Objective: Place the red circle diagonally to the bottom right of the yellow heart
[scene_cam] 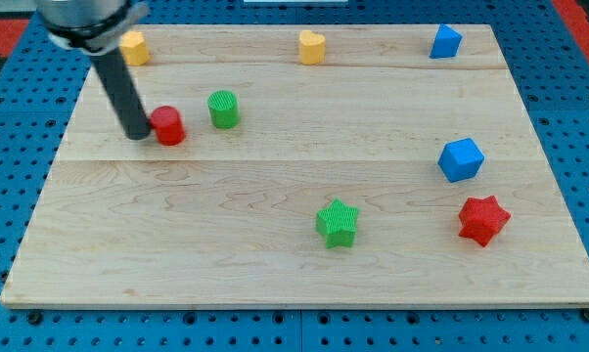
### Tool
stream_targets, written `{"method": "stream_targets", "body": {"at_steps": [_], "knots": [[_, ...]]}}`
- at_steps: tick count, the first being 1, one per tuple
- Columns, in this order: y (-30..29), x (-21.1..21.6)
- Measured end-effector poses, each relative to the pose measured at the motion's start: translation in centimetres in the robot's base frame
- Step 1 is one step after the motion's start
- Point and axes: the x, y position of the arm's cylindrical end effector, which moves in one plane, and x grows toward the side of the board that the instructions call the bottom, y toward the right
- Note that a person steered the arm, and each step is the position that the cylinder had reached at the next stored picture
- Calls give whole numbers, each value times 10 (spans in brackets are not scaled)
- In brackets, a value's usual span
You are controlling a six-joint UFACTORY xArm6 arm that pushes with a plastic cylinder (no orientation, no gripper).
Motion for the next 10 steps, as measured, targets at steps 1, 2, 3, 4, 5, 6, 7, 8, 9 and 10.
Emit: {"method": "stream_targets", "body": {"at_steps": [1,2,3,4,5,6,7,8,9,10], "knots": [[66,0],[128,0],[127,-1],[43,-1],[48,-20],[106,-37],[163,-31],[207,-31],[213,-30],[191,-21]]}}
